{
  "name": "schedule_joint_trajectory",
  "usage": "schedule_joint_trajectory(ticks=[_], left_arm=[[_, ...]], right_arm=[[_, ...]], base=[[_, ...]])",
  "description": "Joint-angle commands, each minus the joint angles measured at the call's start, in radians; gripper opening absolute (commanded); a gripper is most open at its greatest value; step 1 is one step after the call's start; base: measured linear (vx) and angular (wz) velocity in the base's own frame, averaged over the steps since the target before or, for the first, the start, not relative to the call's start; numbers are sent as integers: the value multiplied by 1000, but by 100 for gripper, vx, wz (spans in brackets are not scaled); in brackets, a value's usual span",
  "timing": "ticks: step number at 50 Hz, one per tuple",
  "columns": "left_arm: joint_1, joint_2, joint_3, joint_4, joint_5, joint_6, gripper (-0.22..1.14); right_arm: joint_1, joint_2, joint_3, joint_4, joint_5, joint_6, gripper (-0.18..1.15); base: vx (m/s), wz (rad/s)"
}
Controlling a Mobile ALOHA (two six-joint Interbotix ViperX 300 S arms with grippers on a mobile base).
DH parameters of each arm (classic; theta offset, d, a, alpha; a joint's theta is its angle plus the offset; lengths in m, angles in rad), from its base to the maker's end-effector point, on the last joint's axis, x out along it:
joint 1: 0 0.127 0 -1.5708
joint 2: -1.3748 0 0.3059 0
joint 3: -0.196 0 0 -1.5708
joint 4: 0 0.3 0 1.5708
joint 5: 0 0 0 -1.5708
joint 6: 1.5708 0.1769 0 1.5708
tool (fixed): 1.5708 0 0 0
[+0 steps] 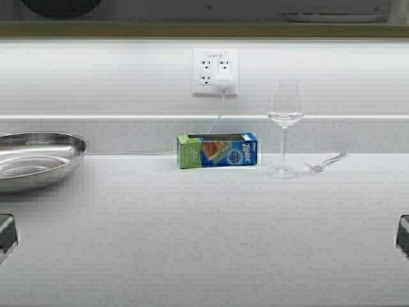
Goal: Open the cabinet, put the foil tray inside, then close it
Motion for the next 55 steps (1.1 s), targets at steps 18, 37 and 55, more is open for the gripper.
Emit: schedule_joint_trajectory(ticks=[18, 37, 55], left_arm=[[-8, 235, -98, -52, -34, -2, 4], [-6, 282, -106, -71, -41, 9, 4], [2, 278, -80, -298, -69, 143, 91]], right_arm=[[44, 196, -187, -17, 58, 44, 9], [43, 295, -262, -37, 20, 60, 10], [0, 252, -262, -34, 40, 29, 89]], base=[[9, -1], [3, 1], [0, 0]])
